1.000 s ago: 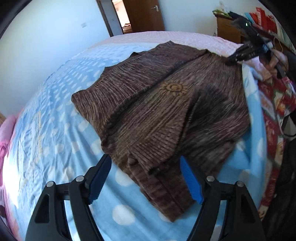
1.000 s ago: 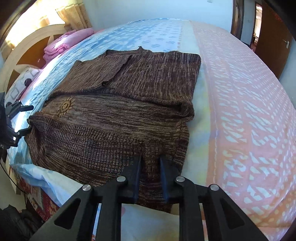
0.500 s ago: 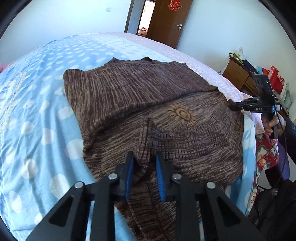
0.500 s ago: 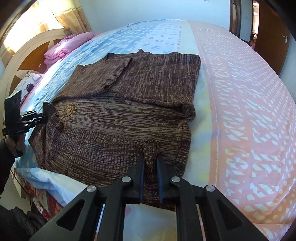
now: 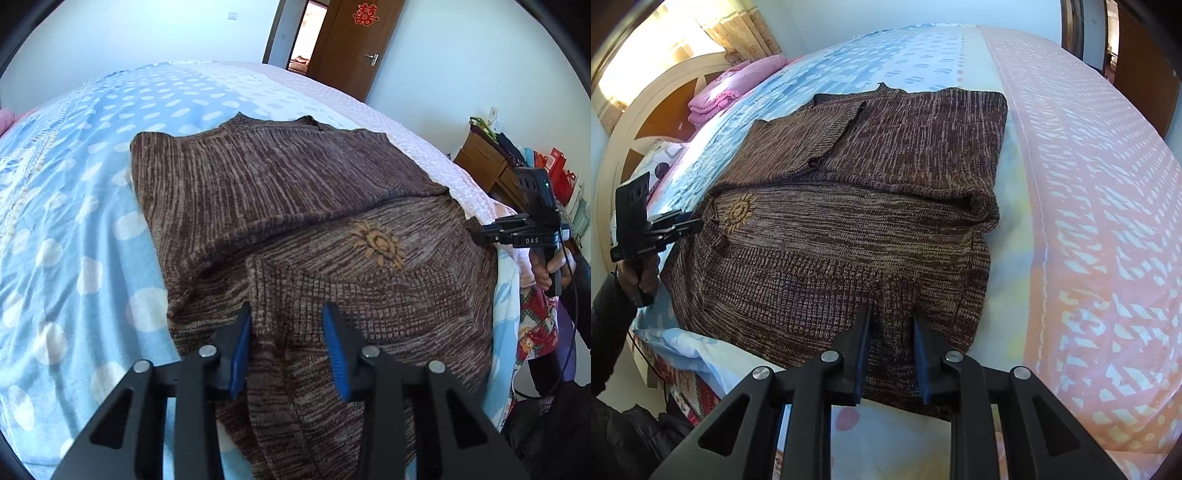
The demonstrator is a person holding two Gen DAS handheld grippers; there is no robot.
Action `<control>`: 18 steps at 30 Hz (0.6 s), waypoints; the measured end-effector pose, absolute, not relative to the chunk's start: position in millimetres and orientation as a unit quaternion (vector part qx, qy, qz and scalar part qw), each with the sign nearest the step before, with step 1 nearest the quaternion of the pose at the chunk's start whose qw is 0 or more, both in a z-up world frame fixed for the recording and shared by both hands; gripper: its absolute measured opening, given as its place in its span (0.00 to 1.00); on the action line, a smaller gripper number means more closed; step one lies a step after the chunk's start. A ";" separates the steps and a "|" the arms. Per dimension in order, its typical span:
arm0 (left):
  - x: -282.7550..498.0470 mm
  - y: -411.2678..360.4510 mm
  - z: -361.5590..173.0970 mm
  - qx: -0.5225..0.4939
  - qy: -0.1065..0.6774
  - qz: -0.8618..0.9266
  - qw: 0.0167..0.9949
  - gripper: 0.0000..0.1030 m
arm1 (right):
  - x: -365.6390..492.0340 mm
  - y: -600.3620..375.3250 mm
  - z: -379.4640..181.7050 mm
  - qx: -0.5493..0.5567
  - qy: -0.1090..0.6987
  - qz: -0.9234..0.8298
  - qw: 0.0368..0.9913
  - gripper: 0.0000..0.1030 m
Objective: Fold small clothes
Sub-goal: 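Grasp the sweater edge with the left gripper while the right gripper grasps it too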
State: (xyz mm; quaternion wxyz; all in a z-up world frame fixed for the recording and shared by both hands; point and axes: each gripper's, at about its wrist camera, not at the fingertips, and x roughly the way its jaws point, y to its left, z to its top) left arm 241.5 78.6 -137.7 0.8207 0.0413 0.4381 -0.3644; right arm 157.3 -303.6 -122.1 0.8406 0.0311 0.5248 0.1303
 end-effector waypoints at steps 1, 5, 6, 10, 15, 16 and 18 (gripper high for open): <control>241.2 78.6 -137.5 0.042 0.438 -0.364 0.821 0.38 | 157.6 -302.5 -121.4 0.024 0.524 0.129 0.841 0.26; 239.9 76.4 -138.4 0.046 0.435 -0.360 0.824 0.45 | 161.7 -297.8 -123.2 0.015 0.517 0.135 0.845 0.37; 239.6 74.6 -138.6 0.048 0.433 -0.357 0.826 0.45 | 162.1 -295.2 -123.7 0.007 0.513 0.136 0.847 0.37; 233.3 66.1 -137.5 0.063 0.424 -0.355 0.831 0.22 | 158.2 -274.5 -122.6 -0.058 0.508 0.144 0.847 0.09; 233.3 71.3 -130.3 0.024 0.426 -0.344 0.836 0.09 | 155.0 -274.0 -98.6 -0.050 0.484 0.139 0.863 0.08; 234.1 72.4 -127.3 0.017 0.425 -0.340 0.839 0.09 | 156.1 -276.9 -90.9 -0.041 0.477 0.140 0.867 0.08; 235.5 75.3 -116.1 0.004 0.414 -0.340 0.844 0.09 | 160.1 -283.2 -71.6 -0.028 0.457 0.142 0.877 0.08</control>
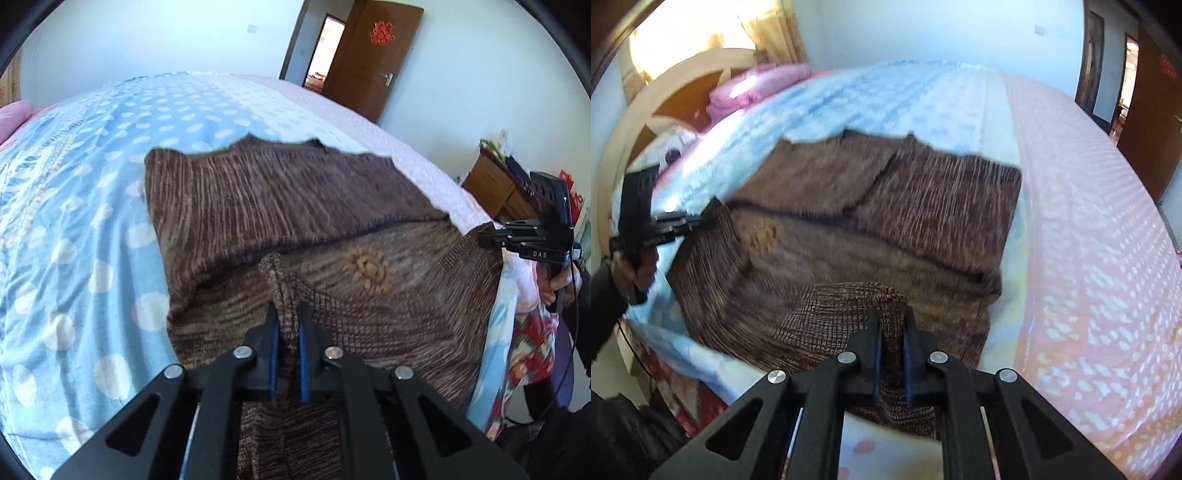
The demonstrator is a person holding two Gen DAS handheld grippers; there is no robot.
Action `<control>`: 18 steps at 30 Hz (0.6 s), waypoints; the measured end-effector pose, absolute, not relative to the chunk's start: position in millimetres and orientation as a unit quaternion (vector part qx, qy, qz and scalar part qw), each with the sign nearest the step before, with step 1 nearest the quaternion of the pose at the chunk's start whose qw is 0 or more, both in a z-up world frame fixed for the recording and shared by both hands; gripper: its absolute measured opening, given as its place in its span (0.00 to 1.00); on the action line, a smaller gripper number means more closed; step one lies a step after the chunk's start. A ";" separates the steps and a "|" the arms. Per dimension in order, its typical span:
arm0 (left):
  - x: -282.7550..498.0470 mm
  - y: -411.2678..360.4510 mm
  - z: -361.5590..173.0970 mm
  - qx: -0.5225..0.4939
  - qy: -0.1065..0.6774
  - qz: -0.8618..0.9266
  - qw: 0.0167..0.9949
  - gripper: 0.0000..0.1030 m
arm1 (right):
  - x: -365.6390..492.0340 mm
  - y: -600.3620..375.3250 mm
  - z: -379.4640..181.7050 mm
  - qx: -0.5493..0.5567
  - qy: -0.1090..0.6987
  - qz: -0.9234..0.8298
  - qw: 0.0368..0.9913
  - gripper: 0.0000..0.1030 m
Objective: Fold small clothes
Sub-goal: 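Grasp the sweater edge with the left gripper while the right gripper grasps it too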
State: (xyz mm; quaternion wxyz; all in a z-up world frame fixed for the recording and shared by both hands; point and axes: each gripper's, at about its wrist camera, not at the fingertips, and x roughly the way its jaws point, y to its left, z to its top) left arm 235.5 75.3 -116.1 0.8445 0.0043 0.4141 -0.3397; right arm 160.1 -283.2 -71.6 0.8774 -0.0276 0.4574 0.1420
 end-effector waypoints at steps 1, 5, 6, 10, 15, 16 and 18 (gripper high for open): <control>236.5 76.5 -107.4 0.000 0.405 -0.340 0.849 0.08 | 162.7 -284.8 -62.4 -0.030 0.448 0.139 0.883 0.08; 247.3 82.2 -77.7 -0.014 0.372 -0.326 0.869 0.08 | 179.2 -286.8 -36.5 -0.053 0.418 0.122 0.899 0.08; 253.5 84.0 -70.8 -0.020 0.366 -0.319 0.874 0.08 | 184.7 -288.1 -31.8 -0.051 0.412 0.119 0.902 0.08; 288.8 89.9 -56.3 -0.042 0.353 -0.281 0.891 0.09 | 217.9 -296.7 -18.0 -0.047 0.386 0.096 0.916 0.08; 337.5 89.1 -54.6 -0.080 0.349 -0.248 0.900 0.08 | 262.9 -305.6 -18.5 -0.047 0.366 0.058 0.928 0.08; 346.4 87.3 -56.0 -0.084 0.348 -0.244 0.901 0.09 | 273.4 -306.3 -21.9 -0.047 0.363 0.049 0.929 0.08; 360.1 80.5 -61.8 -0.087 0.348 -0.235 0.903 0.09 | 290.9 -309.2 -32.7 -0.048 0.361 0.035 0.930 0.08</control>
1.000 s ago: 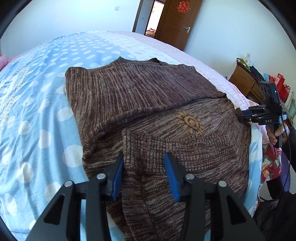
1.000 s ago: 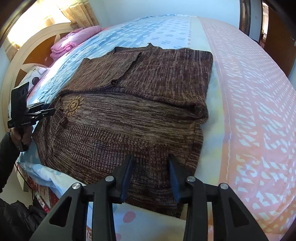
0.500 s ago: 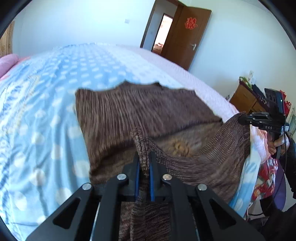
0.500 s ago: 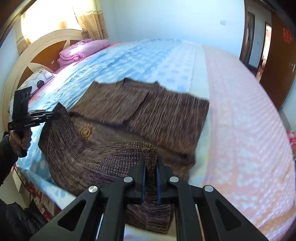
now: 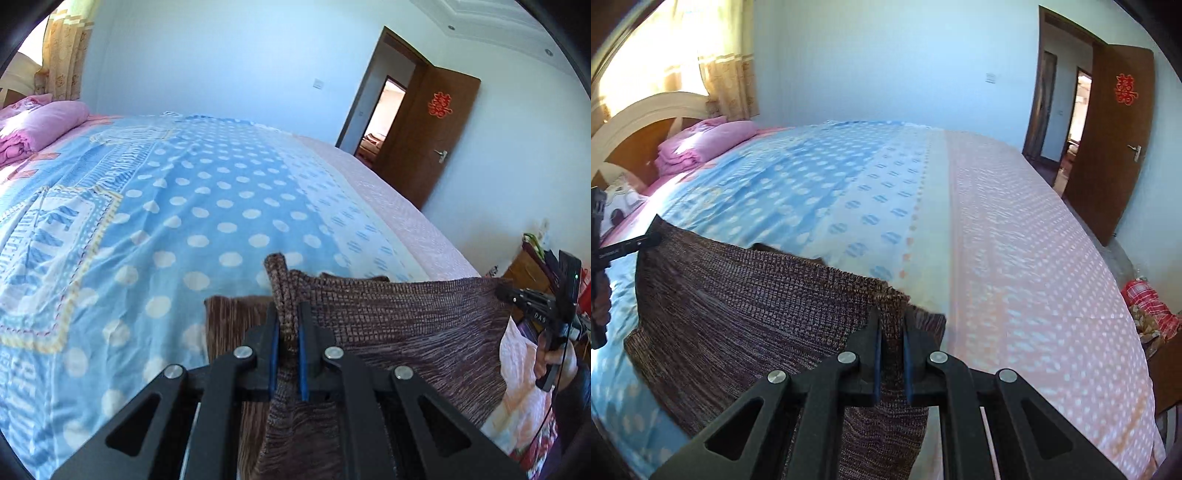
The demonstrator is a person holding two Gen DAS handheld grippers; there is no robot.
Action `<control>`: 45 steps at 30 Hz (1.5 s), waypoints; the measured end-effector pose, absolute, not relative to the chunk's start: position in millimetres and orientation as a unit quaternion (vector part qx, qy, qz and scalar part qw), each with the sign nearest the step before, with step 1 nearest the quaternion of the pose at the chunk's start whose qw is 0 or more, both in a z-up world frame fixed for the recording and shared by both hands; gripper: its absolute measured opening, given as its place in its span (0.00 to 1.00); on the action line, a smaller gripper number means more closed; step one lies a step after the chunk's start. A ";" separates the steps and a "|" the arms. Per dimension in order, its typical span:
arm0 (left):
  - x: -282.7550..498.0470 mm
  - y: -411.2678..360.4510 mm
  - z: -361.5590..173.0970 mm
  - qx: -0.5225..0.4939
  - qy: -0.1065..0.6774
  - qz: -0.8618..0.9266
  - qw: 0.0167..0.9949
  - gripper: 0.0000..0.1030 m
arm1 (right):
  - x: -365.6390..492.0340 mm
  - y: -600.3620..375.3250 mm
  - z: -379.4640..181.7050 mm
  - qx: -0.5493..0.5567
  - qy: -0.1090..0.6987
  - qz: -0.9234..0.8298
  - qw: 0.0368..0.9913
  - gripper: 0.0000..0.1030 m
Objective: Fold small clothes
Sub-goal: 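Grasp the sweater edge with the left gripper while the right gripper grasps it too, then fold the held edge over the sweater with both grippers and release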
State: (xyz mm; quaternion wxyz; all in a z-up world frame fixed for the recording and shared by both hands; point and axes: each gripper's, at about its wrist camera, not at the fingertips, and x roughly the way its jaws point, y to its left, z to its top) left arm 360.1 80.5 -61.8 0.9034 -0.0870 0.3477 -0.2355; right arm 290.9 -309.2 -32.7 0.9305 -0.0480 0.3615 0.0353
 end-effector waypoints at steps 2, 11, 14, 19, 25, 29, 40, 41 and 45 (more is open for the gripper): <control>375.4 72.8 -73.0 -0.087 0.355 -0.223 0.904 0.09 | 304.8 -311.7 -47.1 -0.048 0.364 0.024 0.930 0.08; 415.5 69.4 -120.0 -0.122 0.386 -0.155 0.901 0.08 | 350.5 -314.3 -97.8 -0.071 0.364 -0.037 0.928 0.08; 421.0 61.8 -129.4 -0.097 0.395 -0.140 0.903 0.09 | 361.9 -317.7 -115.6 -0.068 0.378 -0.044 0.922 0.08; 426.3 52.1 -136.2 -0.065 0.413 -0.116 0.901 0.16 | 369.4 -315.6 -126.0 -0.094 0.397 -0.053 0.911 0.08; 428.8 51.2 -137.5 -0.048 0.425 -0.090 0.899 0.33 | 368.2 -319.0 -120.5 -0.097 0.403 -0.056 0.908 0.20; 410.8 58.6 -120.6 -0.036 0.415 -0.085 0.905 0.35 | 333.1 -342.4 -83.4 -0.030 0.342 -0.089 0.935 0.21; 336.8 15.6 -104.7 -0.044 0.349 -0.117 0.929 0.56 | 302.6 -290.2 -70.1 0.065 0.274 -0.049 0.958 0.21; 336.8 10.5 -105.0 -0.045 0.351 -0.120 0.927 0.56 | 306.2 -284.3 -67.8 0.080 0.263 -0.044 0.960 0.21; 338.0 -0.9 -105.0 -0.055 0.338 -0.126 0.931 0.56 | 310.1 -267.3 -74.2 0.108 0.234 -0.050 0.965 0.21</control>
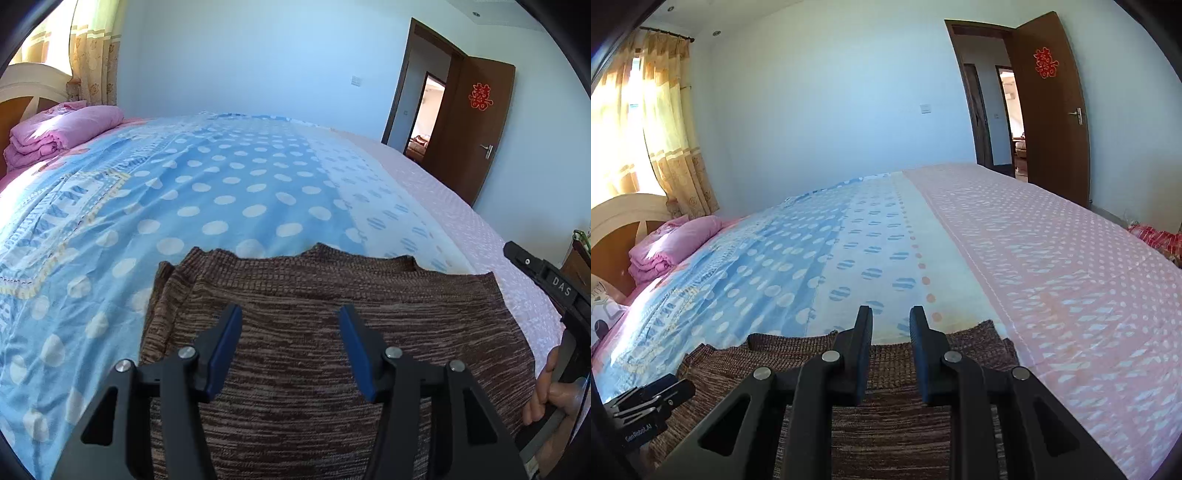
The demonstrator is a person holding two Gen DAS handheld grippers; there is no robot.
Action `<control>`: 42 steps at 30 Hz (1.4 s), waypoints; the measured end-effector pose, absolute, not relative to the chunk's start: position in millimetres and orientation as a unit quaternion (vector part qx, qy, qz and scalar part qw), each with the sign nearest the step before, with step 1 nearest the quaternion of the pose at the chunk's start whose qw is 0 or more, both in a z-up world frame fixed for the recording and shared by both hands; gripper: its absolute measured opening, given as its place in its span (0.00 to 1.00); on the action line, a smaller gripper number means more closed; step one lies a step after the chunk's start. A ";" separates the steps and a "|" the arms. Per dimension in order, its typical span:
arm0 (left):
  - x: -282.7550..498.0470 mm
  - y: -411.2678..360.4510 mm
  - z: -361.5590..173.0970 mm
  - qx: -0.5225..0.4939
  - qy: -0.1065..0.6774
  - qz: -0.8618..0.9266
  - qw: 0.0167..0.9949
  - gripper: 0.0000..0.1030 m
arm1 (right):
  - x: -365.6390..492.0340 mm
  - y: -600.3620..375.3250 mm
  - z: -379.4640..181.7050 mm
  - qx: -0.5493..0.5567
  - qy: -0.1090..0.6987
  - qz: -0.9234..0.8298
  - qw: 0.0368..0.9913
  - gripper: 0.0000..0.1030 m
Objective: Fold small clothes
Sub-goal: 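Fold the held edge over the sweater with both grippers and release, then grasp the folded sweater edge with the left gripper while the right gripper grasps it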
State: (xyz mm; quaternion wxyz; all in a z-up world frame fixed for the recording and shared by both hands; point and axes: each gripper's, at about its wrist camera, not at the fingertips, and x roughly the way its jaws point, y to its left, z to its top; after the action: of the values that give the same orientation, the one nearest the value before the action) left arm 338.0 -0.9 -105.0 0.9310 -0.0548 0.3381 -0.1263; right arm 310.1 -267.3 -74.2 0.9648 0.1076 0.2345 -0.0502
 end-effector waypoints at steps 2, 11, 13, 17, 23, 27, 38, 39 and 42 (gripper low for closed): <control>331.7 -4.7 -108.1 -0.053 0.334 -0.125 0.933 0.56 | 295.0 -266.8 -85.0 0.135 0.231 -0.065 0.961 0.21; 253.0 26.4 -114.0 -0.149 0.302 -0.140 0.931 0.56 | 187.5 -280.4 -101.3 0.195 0.214 -0.130 0.948 0.21; 235.0 28.1 -121.5 -0.154 0.319 -0.153 0.923 0.56 | 172.5 -275.7 -106.5 0.183 0.237 -0.122 0.946 0.21; 200.8 24.3 -139.7 -0.140 0.360 -0.175 0.905 0.56 | 132.5 -263.0 -119.0 0.157 0.275 -0.108 0.942 0.21; 123.0 21.3 -148.3 -0.043 0.350 -0.190 0.916 0.56 | 54.9 -244.5 -147.3 0.127 0.308 -0.101 0.938 0.21; 86.8 28.4 -150.6 -0.008 0.343 -0.196 0.919 0.56 | 25.6 -236.7 -136.9 0.099 0.294 -0.094 0.946 0.21; 123.0 45.4 -94.2 0.008 0.324 -0.107 0.940 0.78 | 36.9 -221.0 -57.3 0.046 0.221 -0.077 0.971 0.55; 128.0 46.4 -91.3 0.009 0.319 -0.103 0.942 0.78 | 39.0 -217.0 -51.4 0.040 0.212 -0.074 0.974 0.55; 155.7 54.1 -85.0 -0.013 0.315 -0.093 0.944 0.80 | 67.8 -202.3 -38.2 0.006 0.217 -0.049 0.975 0.35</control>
State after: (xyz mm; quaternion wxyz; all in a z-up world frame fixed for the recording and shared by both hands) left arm 155.7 54.1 -85.0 0.9443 -0.0127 0.3152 -0.0935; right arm 67.8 -202.3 -38.2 0.9749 0.0063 0.2171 -0.0485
